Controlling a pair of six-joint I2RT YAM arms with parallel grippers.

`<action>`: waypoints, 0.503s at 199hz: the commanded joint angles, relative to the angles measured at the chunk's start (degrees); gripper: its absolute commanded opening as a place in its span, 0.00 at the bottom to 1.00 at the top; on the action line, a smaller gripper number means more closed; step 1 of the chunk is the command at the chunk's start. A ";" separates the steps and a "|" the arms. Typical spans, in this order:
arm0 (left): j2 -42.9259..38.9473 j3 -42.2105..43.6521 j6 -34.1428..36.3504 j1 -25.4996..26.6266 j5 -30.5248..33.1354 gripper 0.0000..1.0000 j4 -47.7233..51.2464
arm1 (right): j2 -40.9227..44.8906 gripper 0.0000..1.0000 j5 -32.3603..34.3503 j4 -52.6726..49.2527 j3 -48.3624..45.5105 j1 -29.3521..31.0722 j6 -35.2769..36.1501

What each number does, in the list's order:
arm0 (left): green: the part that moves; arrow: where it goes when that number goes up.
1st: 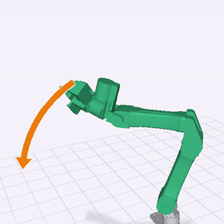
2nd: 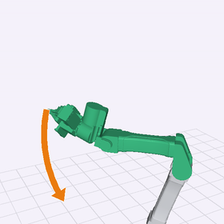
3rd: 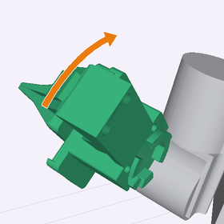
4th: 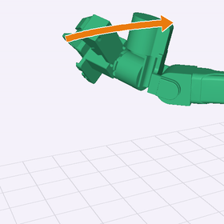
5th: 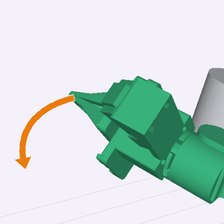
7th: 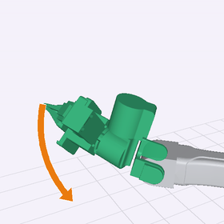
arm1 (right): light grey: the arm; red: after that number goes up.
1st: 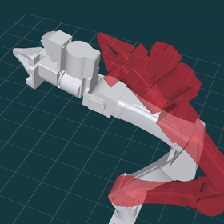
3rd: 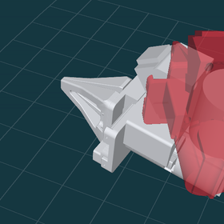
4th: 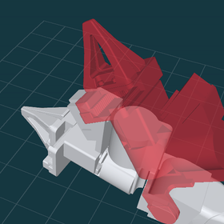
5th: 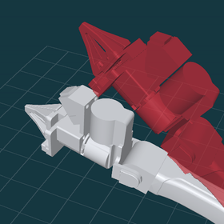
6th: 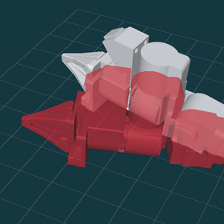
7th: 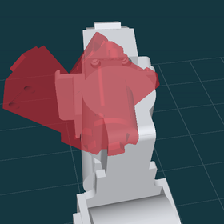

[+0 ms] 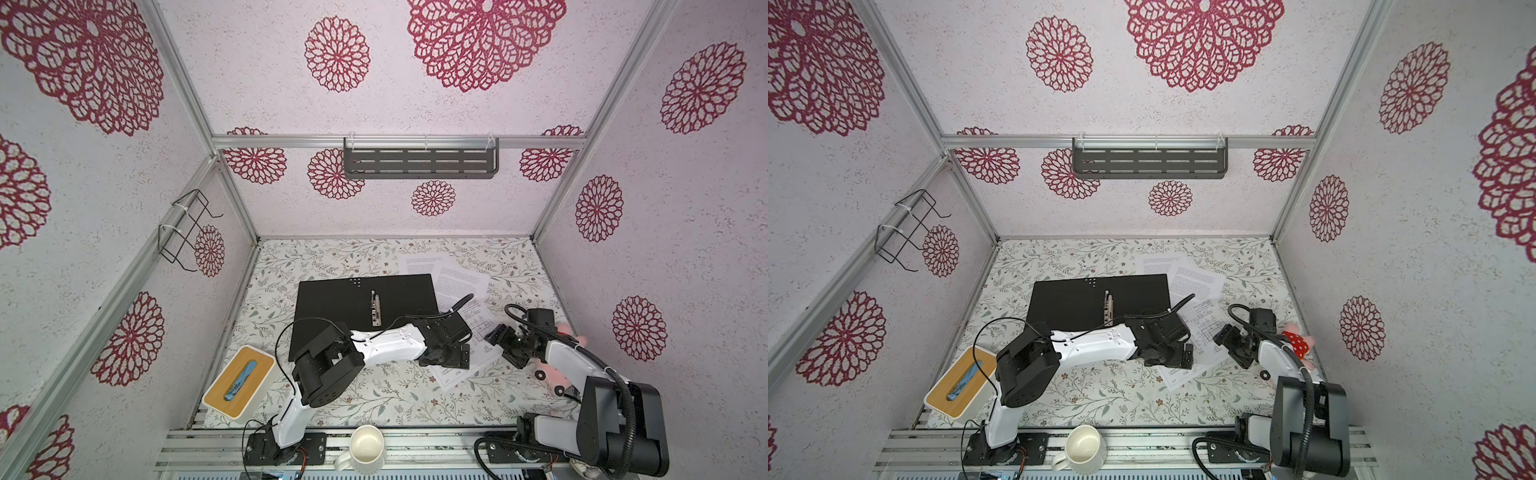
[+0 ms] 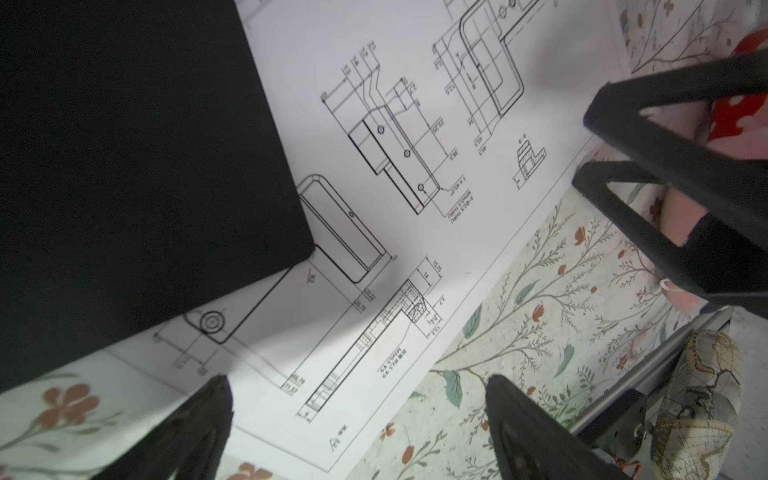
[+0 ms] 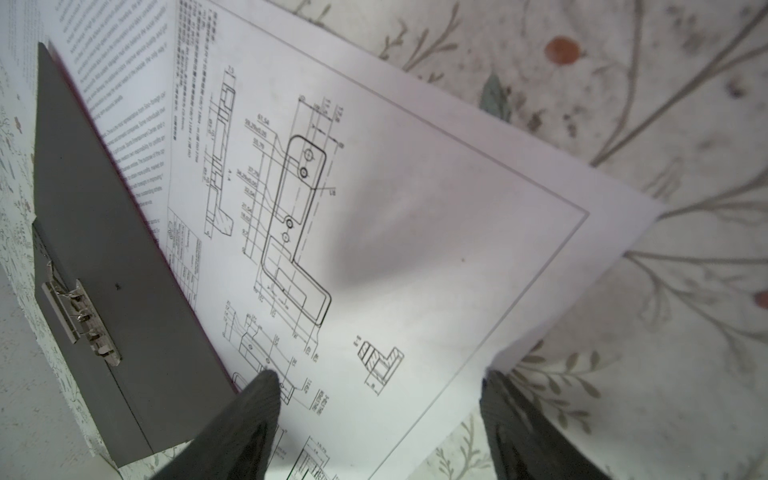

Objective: Put the files into the folder

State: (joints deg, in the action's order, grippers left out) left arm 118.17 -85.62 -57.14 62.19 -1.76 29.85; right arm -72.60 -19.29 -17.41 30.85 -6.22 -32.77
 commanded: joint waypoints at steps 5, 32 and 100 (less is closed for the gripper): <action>-2.15 0.28 0.72 -1.04 3.29 0.98 1.58 | 0.83 0.79 1.71 -3.93 -1.67 -0.21 -0.48; -0.92 0.28 1.12 -1.71 3.69 0.98 2.23 | 0.83 0.79 1.85 -3.99 -1.61 -0.26 -0.55; 2.90 -1.12 2.33 -1.86 0.68 0.98 2.68 | 1.01 0.79 2.24 -4.94 -1.67 -0.24 -0.72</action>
State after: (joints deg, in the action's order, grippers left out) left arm 119.07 -85.89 -55.44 60.64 0.10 32.01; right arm -71.99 -19.18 -18.20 30.61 -6.22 -33.01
